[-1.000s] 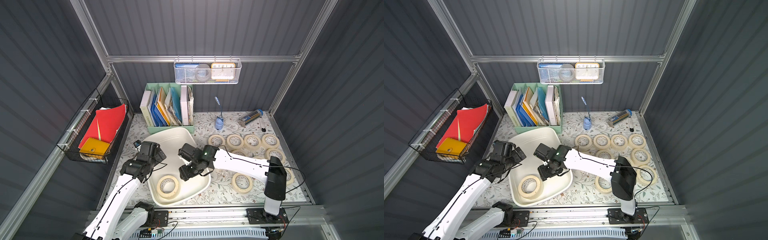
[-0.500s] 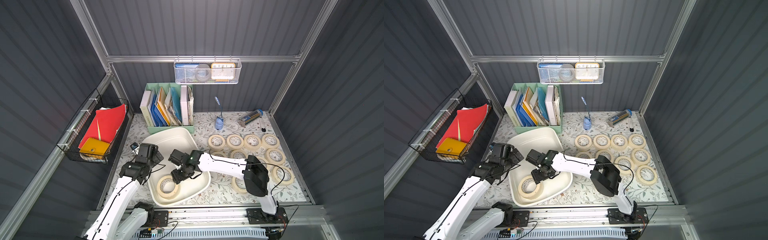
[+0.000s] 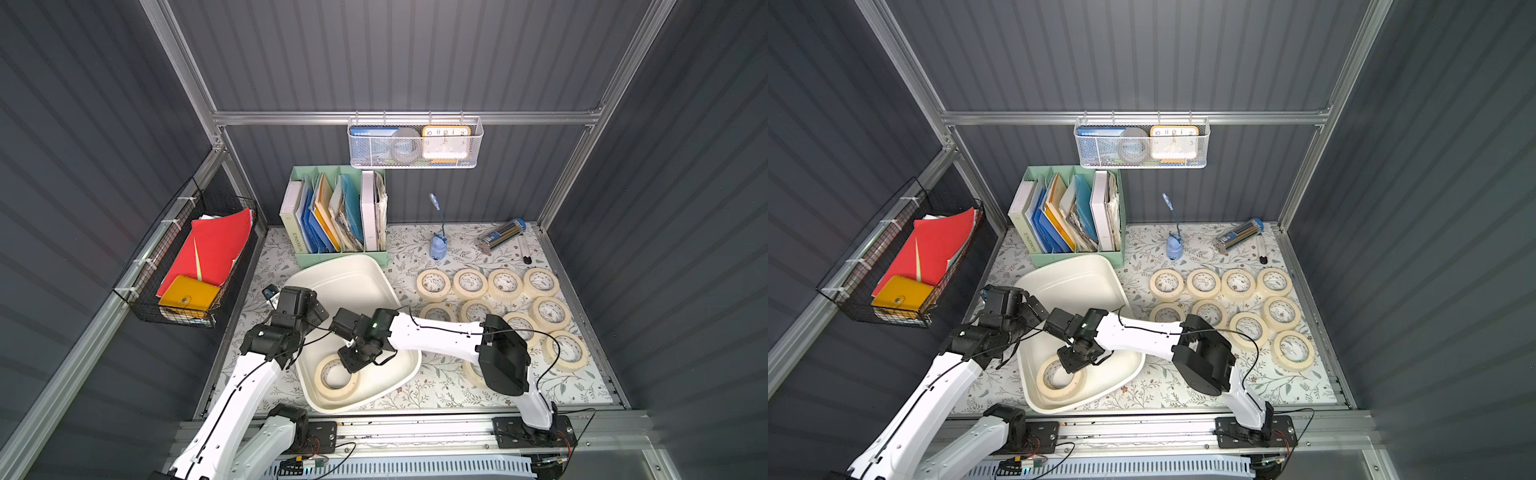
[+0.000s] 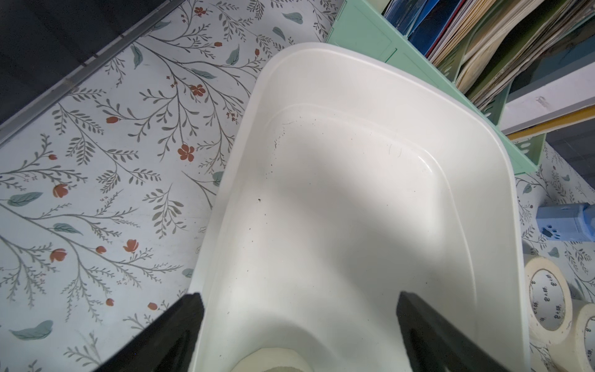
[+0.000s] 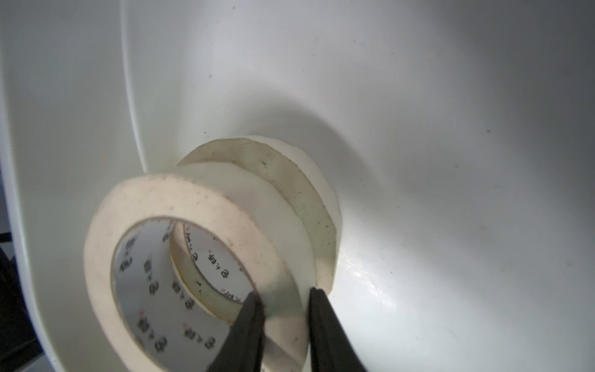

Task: Take out the art tape in the storage box
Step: Pick up the art tape from the storage box, then place the art tape at the center of the board.

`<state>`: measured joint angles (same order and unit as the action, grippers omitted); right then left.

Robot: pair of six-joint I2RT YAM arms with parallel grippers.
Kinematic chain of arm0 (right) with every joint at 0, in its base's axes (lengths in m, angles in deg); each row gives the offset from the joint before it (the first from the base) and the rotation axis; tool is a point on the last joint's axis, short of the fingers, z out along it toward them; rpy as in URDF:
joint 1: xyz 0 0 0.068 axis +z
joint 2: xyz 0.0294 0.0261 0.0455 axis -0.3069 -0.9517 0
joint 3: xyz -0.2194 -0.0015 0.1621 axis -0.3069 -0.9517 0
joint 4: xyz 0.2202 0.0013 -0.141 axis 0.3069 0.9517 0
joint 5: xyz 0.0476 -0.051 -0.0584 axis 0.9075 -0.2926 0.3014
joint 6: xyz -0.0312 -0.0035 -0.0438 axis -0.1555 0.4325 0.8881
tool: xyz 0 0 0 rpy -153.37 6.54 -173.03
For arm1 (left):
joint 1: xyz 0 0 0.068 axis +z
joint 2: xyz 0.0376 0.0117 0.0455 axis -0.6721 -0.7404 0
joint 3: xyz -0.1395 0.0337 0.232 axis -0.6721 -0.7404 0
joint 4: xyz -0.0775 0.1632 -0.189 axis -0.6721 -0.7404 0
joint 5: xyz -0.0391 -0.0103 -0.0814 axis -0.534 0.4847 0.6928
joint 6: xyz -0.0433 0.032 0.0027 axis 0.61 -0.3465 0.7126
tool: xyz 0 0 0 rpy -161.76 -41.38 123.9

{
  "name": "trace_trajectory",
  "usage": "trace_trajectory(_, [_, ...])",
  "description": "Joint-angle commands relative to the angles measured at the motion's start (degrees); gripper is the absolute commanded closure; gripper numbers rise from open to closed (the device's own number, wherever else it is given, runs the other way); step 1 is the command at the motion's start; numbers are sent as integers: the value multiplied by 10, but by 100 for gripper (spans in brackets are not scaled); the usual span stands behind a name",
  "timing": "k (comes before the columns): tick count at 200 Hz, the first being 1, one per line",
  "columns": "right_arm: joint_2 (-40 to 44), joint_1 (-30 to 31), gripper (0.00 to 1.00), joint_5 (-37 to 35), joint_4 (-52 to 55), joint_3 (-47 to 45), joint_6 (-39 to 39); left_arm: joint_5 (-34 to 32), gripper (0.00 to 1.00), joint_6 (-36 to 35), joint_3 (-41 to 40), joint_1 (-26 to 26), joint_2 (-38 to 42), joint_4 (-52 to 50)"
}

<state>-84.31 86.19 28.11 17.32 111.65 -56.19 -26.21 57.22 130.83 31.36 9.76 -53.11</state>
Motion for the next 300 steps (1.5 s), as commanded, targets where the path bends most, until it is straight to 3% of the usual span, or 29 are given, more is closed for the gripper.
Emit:
trace_trajectory(1, [18,-3,92,-33,5,11,-4,-3,0,-13,-1,4,3,-1])
trace_trajectory(22, [50,-16,100,-52,22,11,-9,-9,0,-24,7,5,9,-7])
trace_trajectory(69, [164,-64,100,-99,80,-18,-11,-7,0,-52,28,4,-10,-9])
trace_trajectory(136, [391,-161,100,-179,141,-191,-50,40,0,-99,25,2,-72,55])
trace_trajectory(167, [456,-214,100,-192,171,-277,-61,50,0,-121,37,1,-92,58])
trace_trajectory(216, [473,-252,100,-191,145,-390,-67,45,0,-139,45,-20,-108,52])
trace_trajectory(300, [395,-234,100,-116,74,-448,-66,44,0,-138,42,-25,-106,59])
